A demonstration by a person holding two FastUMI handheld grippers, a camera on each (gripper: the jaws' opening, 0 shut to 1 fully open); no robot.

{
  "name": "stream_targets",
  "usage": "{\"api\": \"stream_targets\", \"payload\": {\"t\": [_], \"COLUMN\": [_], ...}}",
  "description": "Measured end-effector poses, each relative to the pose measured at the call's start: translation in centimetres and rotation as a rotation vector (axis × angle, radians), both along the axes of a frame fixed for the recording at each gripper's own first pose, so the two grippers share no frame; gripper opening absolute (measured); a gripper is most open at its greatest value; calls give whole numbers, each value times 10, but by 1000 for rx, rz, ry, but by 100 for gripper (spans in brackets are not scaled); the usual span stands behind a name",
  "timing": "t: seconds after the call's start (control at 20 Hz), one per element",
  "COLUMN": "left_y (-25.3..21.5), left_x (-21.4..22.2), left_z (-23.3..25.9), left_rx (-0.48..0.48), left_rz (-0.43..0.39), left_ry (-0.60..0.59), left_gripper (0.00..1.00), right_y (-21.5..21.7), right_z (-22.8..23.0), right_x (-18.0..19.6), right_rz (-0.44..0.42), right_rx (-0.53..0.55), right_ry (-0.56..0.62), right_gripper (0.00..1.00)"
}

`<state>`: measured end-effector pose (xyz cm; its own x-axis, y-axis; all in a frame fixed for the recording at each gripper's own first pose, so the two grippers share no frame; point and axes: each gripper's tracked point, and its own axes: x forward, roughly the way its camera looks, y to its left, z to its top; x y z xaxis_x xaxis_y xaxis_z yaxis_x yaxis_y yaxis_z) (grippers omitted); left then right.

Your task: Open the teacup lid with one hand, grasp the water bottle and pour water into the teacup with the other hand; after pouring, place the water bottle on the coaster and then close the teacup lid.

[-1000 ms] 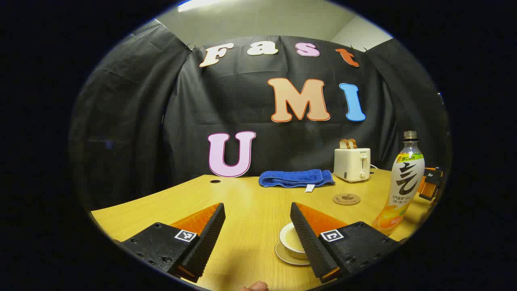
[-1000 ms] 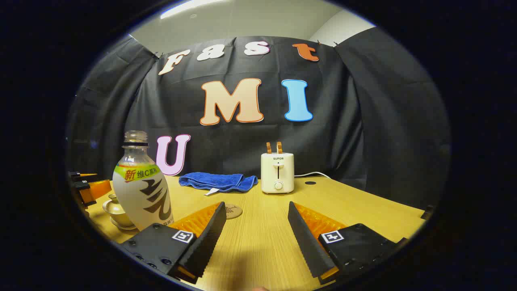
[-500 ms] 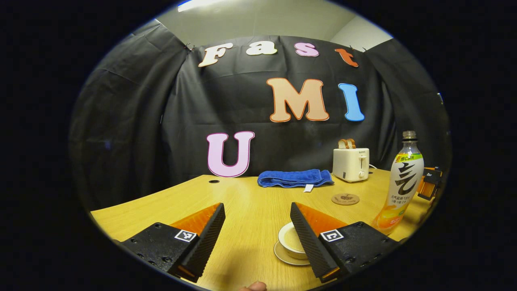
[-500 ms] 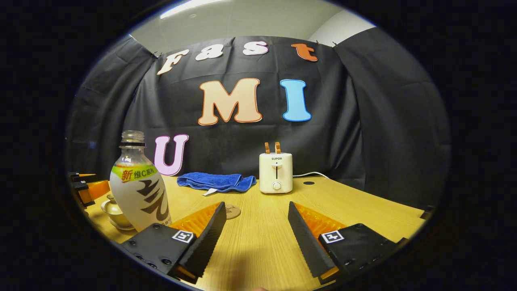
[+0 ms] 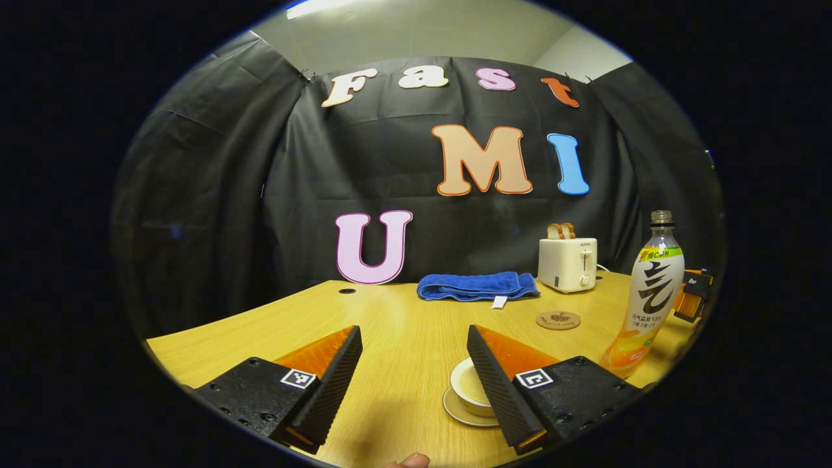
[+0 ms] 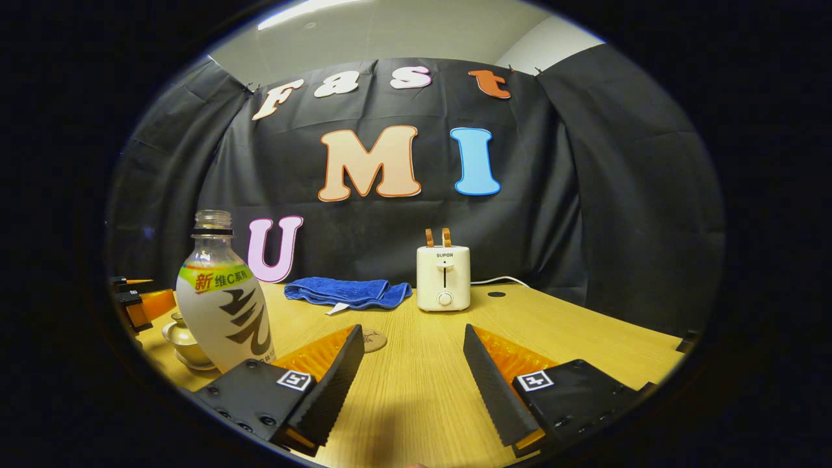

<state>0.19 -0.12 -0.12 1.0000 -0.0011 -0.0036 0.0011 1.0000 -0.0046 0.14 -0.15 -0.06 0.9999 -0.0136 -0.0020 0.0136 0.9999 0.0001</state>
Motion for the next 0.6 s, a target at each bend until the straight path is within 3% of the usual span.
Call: {"api": "stream_targets", "payload": {"t": [0.6], "left_y": [-44], "left_x": [-7], "left_z": [6], "left_rx": [20], "left_rz": [-142], "left_ry": [47], "left_gripper": [95], "right_y": [3], "right_z": [0], "right_x": [0], "right_rz": [15], "right_rx": [1], "right_ry": [1], "right_gripper": [98]}}
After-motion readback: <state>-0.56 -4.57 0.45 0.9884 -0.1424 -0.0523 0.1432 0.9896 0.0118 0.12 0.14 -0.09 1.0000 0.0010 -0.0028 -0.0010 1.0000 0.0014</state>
